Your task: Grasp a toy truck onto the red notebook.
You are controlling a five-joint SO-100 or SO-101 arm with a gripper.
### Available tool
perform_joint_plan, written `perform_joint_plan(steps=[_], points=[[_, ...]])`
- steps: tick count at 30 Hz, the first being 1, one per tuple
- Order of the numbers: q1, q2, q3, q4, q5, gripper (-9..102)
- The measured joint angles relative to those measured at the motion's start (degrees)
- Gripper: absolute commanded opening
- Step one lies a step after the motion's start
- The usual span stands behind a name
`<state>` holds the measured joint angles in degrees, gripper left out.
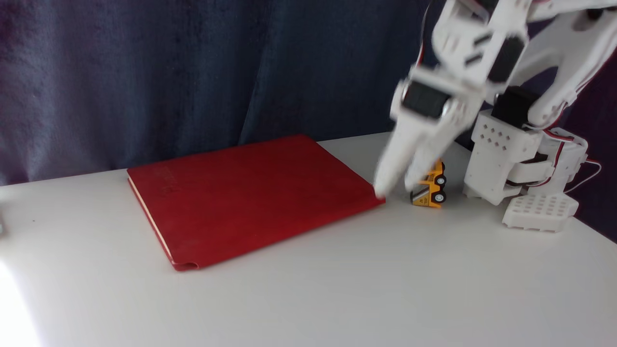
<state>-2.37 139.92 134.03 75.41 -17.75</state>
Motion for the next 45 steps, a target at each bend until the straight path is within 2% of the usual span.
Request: perform_joint_plan(steps=[5, 12, 16, 19, 26, 34, 37, 45], points=[[14.3, 7.6, 0.3, 2.0, -2.4, 25], [32.1, -3.1, 4.0, -3.9, -1.8, 25], [37.6, -6.8, 6.1, -5.6, -3.4, 25], [41.0, -3.1, 9.5, -4.9, -5.3, 24], [42.3, 17.9, 17.6, -0.4, -8.8, 23], [41.6, 28.2, 25.5, -1.8, -10.3, 22], [36.8, 35.9, 28.0, -1.8, -9.7, 22], [23.4, 35.0, 30.1, -4.1, -6.1, 20]])
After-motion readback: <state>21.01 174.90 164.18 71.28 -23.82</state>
